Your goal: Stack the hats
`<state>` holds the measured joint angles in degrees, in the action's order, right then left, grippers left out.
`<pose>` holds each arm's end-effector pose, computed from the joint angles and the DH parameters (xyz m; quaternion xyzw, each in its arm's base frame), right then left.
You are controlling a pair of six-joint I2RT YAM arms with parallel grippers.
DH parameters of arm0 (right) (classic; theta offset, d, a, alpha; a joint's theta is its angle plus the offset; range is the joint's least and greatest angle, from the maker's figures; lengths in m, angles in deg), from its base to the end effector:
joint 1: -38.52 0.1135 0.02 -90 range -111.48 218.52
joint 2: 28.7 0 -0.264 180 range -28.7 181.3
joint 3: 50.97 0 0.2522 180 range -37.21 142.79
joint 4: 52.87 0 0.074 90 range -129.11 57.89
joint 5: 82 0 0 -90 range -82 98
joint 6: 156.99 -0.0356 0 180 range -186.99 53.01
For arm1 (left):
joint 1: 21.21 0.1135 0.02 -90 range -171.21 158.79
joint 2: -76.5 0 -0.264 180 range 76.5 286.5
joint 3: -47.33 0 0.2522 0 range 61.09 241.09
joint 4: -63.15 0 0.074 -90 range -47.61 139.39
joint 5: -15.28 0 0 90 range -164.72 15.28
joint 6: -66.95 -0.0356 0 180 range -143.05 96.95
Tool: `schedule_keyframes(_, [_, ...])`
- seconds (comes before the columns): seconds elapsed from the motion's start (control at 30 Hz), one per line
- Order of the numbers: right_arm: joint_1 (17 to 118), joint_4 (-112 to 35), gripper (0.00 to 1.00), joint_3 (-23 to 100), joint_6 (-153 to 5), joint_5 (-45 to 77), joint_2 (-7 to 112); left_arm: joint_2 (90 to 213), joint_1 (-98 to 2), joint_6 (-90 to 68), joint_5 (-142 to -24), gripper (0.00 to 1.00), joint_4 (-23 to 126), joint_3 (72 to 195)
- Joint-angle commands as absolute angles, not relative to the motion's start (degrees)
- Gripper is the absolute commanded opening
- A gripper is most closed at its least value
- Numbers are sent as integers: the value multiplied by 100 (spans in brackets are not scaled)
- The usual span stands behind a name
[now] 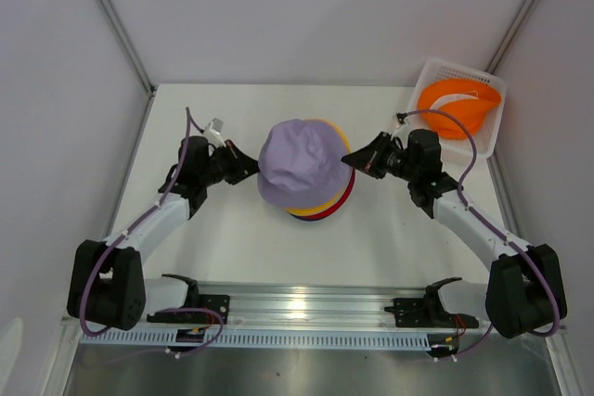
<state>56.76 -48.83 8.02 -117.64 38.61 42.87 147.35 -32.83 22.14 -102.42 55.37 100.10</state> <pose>0.2631 0.1058 0.2791 0.0644 0.7867 0.5005 0.3555 0.2593 -0.0702 0.2386 -0.1159 0.8244 -0.4237 0.3570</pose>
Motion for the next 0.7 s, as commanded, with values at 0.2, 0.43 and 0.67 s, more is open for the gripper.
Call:
schedule_keyframes(0.2, [5583, -4395, 0, 611, -11190, 3173, 4819, 15323, -3431, 2036, -10003, 1, 5712, 9924])
schedule_keyframes(0.43, [5460, -3929, 0, 752, -10901, 2997, 5031, 16148, -3668, 2045, -10064, 1, 5932, 9959])
schedule_keyframes(0.67, [5390, -3507, 0, 823, -10716, 2944, 5127, 16694, -3800, 1967, -10039, 1, 6047, 10038])
